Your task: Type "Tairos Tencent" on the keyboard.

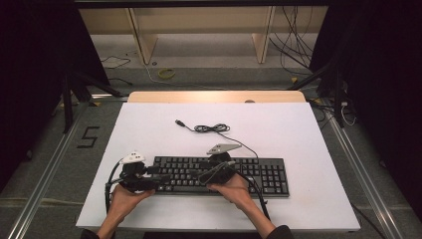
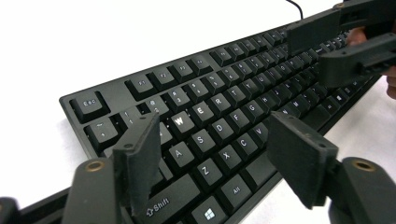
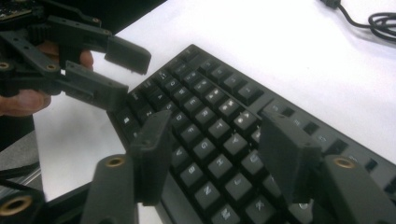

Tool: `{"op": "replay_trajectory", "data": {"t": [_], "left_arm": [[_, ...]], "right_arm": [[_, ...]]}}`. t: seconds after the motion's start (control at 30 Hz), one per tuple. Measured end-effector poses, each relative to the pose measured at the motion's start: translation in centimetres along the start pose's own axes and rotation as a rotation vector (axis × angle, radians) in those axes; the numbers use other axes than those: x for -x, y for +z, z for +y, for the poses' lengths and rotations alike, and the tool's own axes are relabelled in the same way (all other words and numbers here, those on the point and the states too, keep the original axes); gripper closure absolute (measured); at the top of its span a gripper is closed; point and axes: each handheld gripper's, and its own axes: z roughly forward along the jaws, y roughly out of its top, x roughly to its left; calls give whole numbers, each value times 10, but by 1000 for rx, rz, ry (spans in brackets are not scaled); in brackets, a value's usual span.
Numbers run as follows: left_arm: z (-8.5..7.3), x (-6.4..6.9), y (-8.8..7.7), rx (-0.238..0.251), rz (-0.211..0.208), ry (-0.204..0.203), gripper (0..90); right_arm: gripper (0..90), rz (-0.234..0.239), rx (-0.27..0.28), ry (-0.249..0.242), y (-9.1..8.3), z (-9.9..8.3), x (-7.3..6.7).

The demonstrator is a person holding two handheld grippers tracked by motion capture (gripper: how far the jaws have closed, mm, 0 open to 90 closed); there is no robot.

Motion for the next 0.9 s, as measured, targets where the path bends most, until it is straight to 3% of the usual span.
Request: {"op": "replay_trajectory", "data": {"t": [0.3, 0.5, 0.77, 0.9], "left_arm": [[5, 1, 4, 18, -20, 0, 271], [9, 1, 8, 16, -21, 8, 274], [12, -1, 11, 11, -18, 14, 316], [15, -1, 13, 4, -14, 16, 385]], "right_arm": [[392, 3, 12, 6, -12, -9, 3], [383, 12, 16, -1, -18, -13, 3], [367, 10, 15, -3, -21, -15, 4], [353, 20, 17, -11, -22, -16, 2]]}}
